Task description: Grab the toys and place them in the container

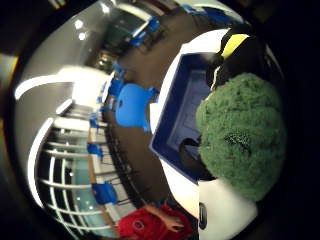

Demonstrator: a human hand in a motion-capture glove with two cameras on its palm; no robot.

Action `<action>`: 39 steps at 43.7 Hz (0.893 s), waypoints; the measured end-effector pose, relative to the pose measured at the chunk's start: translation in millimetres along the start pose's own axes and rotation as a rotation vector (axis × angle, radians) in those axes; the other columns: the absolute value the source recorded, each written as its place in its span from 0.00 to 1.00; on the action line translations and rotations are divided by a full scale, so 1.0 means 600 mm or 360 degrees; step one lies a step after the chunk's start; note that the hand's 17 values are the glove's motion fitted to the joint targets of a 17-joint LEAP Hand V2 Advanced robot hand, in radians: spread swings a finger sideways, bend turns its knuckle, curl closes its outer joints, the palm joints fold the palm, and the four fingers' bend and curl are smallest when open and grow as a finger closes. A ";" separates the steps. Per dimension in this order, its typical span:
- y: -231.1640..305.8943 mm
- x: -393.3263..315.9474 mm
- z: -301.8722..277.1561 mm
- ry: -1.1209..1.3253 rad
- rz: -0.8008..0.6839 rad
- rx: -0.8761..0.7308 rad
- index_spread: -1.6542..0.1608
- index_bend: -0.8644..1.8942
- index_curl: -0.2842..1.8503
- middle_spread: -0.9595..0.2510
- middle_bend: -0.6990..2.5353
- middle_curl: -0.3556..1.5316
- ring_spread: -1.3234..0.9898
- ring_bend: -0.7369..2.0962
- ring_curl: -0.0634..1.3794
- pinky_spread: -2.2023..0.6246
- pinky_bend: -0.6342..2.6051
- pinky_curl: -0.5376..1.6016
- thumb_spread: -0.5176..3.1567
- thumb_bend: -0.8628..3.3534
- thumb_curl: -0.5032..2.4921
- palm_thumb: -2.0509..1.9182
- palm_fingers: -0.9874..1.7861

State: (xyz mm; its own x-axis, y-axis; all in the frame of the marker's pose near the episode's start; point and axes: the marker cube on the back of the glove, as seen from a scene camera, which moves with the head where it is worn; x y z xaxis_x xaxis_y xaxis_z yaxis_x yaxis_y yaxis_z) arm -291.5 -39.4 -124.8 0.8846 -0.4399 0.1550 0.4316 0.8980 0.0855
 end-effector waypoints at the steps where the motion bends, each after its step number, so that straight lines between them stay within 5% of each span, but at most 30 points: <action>1: -0.010 -0.007 0.008 0.0046 -0.0028 -0.0003 0.66 0.41 0.33 0.52 0.28 0.34 0.37 0.61 0.38 0.63 0.53 0.45 0.35 0.24 0.39 0.67 0.71; 12: -0.077 -0.091 0.099 -0.0151 -0.0050 -0.0220 0.66 0.41 0.35 0.52 0.27 0.35 0.35 0.59 0.38 0.63 0.51 0.45 0.34 0.23 0.41 0.66 0.67; 15: -0.073 -0.089 0.121 -0.0174 -0.0072 -0.0347 0.65 0.43 0.38 0.59 0.24 0.34 0.40 0.50 0.36 0.67 0.49 0.46 0.40 0.21 0.39 0.62 0.41; 18: -0.065 -0.071 0.135 -0.0218 -0.0092 -0.0407 0.66 0.43 0.38 0.65 0.27 0.35 0.46 0.39 0.32 0.71 0.50 0.47 0.42 0.19 0.37 0.59 0.26; 26: -0.035 0.045 0.109 -0.0201 0.0012 -0.0176 0.66 0.42 0.35 0.71 0.25 0.33 0.53 0.30 0.19 0.77 0.46 0.41 0.44 0.19 0.33 0.53 0.27; 39: 0.033 0.314 0.053 0.0080 0.0425 -0.0152 0.69 0.36 0.31 0.73 0.26 0.32 0.57 0.31 0.16 0.80 0.44 0.40 0.45 0.19 0.30 0.51 0.26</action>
State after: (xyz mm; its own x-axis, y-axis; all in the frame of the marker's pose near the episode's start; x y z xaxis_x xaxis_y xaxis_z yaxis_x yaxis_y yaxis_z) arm -121.9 -105.1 -62.3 0.9758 -0.1890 0.1102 0.1949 0.9798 -0.0455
